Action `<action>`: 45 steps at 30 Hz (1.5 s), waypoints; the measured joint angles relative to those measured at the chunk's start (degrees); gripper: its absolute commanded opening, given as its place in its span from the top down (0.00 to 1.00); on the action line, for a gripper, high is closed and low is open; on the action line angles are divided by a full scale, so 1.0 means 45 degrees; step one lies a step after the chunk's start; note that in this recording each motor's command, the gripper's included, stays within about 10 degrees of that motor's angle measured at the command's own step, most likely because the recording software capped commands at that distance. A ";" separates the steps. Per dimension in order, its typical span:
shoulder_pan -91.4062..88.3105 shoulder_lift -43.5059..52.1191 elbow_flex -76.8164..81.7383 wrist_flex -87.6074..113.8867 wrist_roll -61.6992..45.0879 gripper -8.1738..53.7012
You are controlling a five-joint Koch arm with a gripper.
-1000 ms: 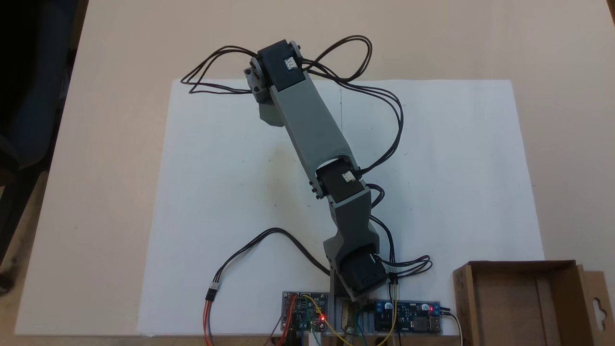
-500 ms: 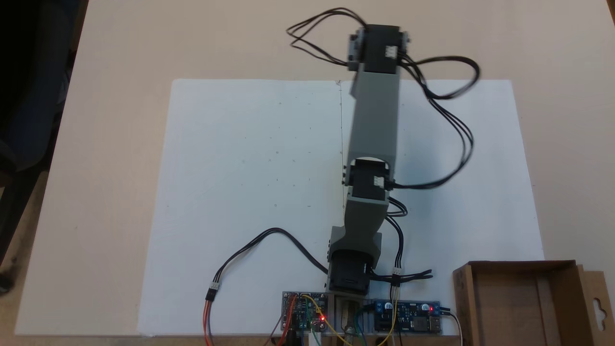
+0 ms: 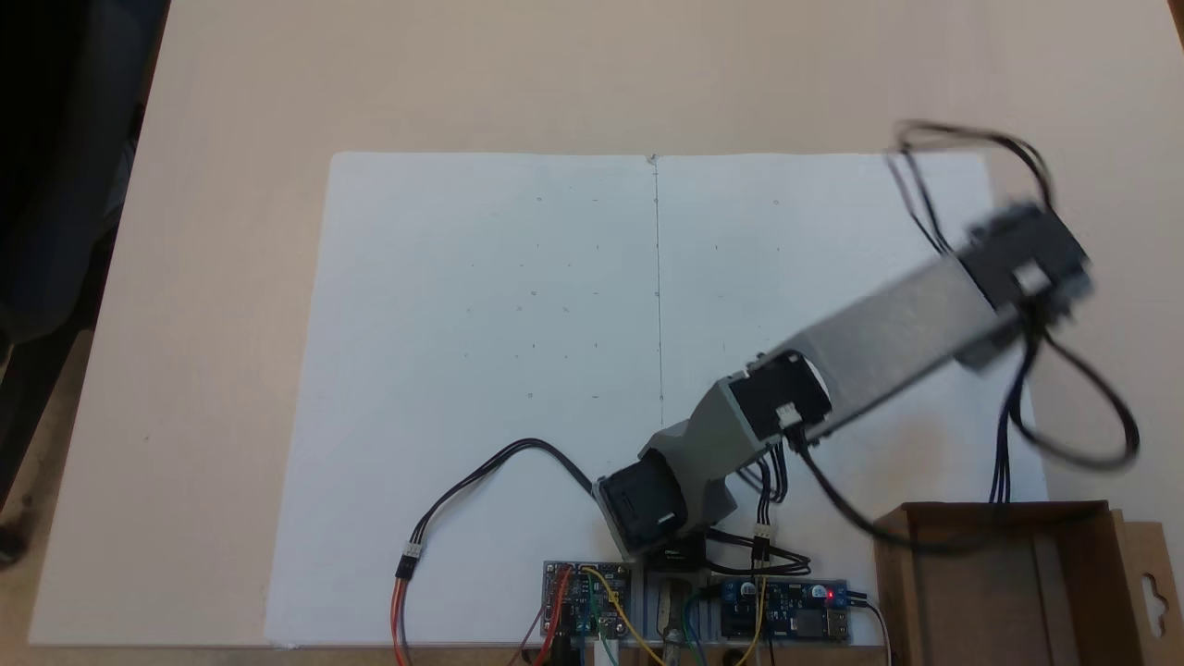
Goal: Grasp a green dice and put it in the bin.
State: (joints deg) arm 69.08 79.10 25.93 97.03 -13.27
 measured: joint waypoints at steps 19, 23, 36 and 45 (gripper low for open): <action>0.7617 -0.0137 0.1328 -0.0039 -0.2930 0.68; 0.7637 -0.0137 0.3242 -0.0762 -0.2949 0.68; 0.7637 -0.0137 0.3418 -0.2051 -0.2949 0.57; 0.7637 -0.0137 0.3418 -0.2500 -0.2949 0.22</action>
State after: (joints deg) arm 103.45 78.49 41.31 85.78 -26.54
